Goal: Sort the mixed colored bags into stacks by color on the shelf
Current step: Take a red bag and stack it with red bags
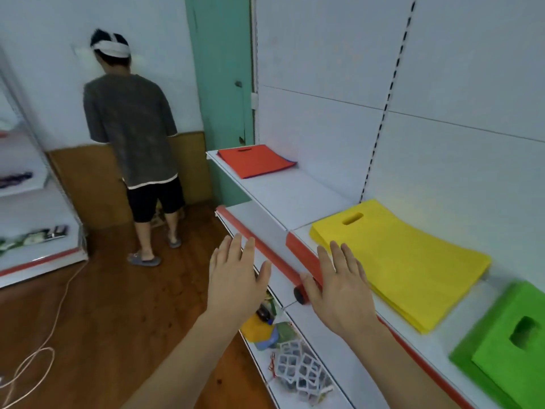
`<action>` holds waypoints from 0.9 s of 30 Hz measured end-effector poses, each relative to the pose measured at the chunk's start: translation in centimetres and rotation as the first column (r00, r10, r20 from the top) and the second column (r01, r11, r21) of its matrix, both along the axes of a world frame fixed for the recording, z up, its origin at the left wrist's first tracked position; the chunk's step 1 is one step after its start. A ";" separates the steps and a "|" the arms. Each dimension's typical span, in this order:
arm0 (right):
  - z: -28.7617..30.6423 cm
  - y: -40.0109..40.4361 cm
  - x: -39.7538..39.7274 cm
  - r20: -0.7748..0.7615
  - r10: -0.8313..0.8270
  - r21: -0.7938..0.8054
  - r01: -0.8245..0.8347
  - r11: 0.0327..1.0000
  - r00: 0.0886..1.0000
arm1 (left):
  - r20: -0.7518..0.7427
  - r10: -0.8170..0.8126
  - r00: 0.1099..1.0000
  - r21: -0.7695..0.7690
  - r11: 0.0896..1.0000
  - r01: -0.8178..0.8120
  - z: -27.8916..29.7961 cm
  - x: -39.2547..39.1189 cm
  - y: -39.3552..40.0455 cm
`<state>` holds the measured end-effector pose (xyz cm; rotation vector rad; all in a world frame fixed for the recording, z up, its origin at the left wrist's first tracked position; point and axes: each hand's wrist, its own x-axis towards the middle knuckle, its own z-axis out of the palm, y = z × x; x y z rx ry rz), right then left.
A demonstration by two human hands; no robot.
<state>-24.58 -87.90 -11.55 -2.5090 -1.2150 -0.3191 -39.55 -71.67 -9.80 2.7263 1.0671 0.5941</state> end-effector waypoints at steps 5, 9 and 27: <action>0.9 7.8 3.1 0.000 0.043 -0.063 -0.043 0.997 0.999 | 0.037 0.073 0.997 -0.004 0.997 -0.073 0.2 1.9 6.8; 0.8 13.8 4.4 -0.003 0.080 -0.101 -0.080 0.992 0.997 | 0.041 0.112 0.993 -0.005 0.994 -0.112 -0.7 2.9 12.3; 1.0 42.0 9.7 -0.028 -0.057 -0.147 0.053 0.988 0.998 | 0.001 0.020 1.000 0.004 1.000 -0.020 -1.3 9.5 42.3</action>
